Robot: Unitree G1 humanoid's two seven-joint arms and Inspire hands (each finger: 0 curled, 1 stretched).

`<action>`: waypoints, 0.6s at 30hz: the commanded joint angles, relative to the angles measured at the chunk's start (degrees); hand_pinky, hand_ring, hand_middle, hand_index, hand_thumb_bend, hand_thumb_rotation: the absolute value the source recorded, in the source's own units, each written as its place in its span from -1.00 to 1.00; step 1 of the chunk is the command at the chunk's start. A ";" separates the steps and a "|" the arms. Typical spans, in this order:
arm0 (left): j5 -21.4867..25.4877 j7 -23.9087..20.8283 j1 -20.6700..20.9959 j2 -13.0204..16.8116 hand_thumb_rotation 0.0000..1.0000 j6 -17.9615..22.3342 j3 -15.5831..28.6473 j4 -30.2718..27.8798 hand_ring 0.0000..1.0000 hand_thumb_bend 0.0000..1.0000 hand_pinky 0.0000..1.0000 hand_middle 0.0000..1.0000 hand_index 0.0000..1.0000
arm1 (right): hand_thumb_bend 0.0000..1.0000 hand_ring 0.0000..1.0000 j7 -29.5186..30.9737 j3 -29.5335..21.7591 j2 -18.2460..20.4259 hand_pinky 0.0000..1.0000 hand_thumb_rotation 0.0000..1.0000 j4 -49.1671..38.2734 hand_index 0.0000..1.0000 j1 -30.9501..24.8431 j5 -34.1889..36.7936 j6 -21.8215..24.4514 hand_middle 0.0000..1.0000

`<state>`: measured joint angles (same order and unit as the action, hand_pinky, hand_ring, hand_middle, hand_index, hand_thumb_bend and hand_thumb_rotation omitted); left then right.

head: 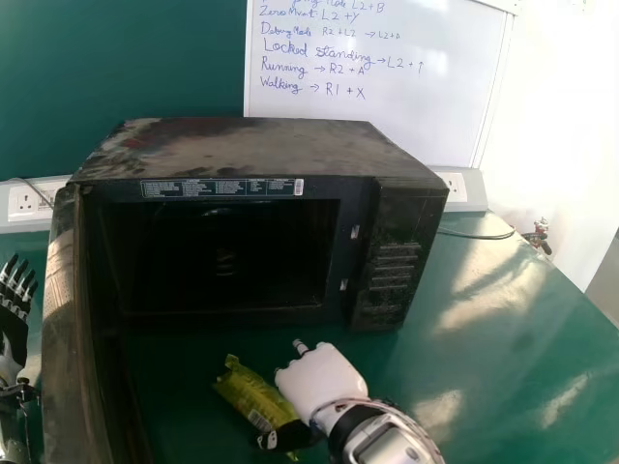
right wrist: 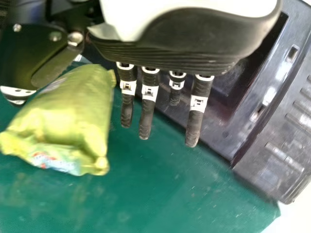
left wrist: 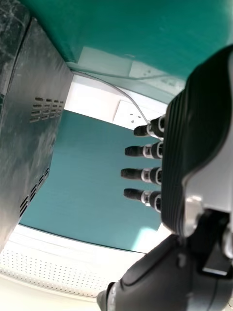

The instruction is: Put biscuit inside oven

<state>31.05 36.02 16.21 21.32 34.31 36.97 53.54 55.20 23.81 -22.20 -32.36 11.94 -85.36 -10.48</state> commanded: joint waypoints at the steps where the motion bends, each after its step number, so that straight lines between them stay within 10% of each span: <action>1: 0.14 -0.32 -4.60 -5.14 0.60 -0.05 -0.47 2.74 0.19 -0.43 -0.23 0.35 0.55 | 1.00 0.36 0.49 0.46 0.28 0.11 0.77 0.39 0.55 -0.32 0.35 0.26 0.43; 18: 0.42 -0.02 -4.54 -5.21 0.53 0.02 -0.27 2.93 0.19 -0.42 -0.18 0.36 0.52 | 1.00 0.31 -1.16 3.84 2.70 0.18 0.55 1.21 0.59 -3.23 -6.06 2.51 0.45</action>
<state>31.05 35.99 16.18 21.30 34.30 36.97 53.48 54.76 27.29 -20.09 -31.87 9.60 -90.92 -8.48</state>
